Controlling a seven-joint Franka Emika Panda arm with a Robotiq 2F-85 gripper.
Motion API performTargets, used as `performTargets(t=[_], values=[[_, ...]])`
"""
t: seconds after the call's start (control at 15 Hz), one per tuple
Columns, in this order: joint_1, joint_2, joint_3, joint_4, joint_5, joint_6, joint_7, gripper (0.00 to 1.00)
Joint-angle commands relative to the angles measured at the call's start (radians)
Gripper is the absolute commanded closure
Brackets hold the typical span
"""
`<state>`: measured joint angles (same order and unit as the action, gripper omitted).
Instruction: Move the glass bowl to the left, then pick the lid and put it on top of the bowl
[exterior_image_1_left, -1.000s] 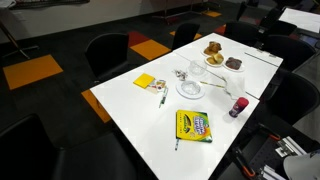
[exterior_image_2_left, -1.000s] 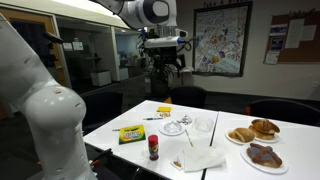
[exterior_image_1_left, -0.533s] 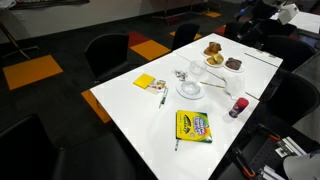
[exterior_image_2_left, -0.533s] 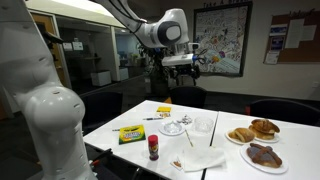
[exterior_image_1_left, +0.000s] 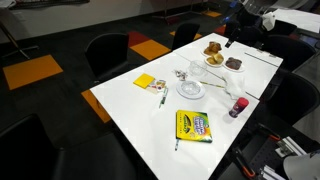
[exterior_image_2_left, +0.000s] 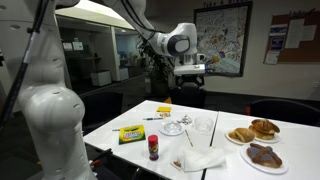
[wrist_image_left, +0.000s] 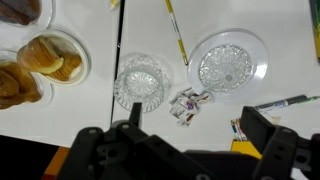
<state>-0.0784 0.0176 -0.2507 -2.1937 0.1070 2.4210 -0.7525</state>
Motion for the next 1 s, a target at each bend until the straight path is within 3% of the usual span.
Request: performTargets(t=[0.0, 0.4, 0.93], values=[[-0.040, 0.015, 0.038, 0.018, -0.022, -0.006, -0.025, 0.00], [-0.048, 0.023, 0.049, 0.027, -0.027, -0.006, -0.019, 0.00], [-0.047, 0.134, 0.093, 0.067, -0.026, 0.007, -0.061, 0.00]])
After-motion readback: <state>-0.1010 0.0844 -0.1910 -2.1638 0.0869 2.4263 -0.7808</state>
